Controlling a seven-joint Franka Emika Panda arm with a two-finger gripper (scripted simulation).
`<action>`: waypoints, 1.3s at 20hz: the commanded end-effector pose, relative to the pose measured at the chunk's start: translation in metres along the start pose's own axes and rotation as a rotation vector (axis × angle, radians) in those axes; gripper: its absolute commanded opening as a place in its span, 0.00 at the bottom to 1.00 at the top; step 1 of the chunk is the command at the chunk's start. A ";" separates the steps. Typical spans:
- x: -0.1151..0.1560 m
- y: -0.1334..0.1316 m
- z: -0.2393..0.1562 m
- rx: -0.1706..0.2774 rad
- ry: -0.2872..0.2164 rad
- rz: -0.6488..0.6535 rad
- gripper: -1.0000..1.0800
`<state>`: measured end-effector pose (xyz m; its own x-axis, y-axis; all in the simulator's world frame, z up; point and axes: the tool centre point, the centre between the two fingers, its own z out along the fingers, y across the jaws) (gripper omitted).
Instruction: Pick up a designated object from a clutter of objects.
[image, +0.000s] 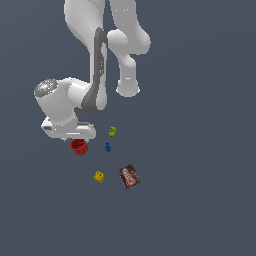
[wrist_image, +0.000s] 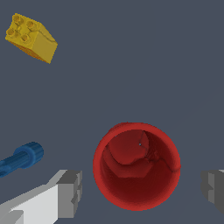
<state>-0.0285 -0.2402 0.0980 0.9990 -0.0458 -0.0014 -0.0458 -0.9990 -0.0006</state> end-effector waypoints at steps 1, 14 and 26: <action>0.000 0.000 0.003 0.000 0.000 0.000 0.96; -0.001 0.001 0.050 -0.001 0.001 -0.001 0.96; 0.000 0.001 0.051 -0.001 0.001 -0.001 0.00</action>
<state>-0.0290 -0.2420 0.0483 0.9989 -0.0460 0.0010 -0.0460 -0.9989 0.0006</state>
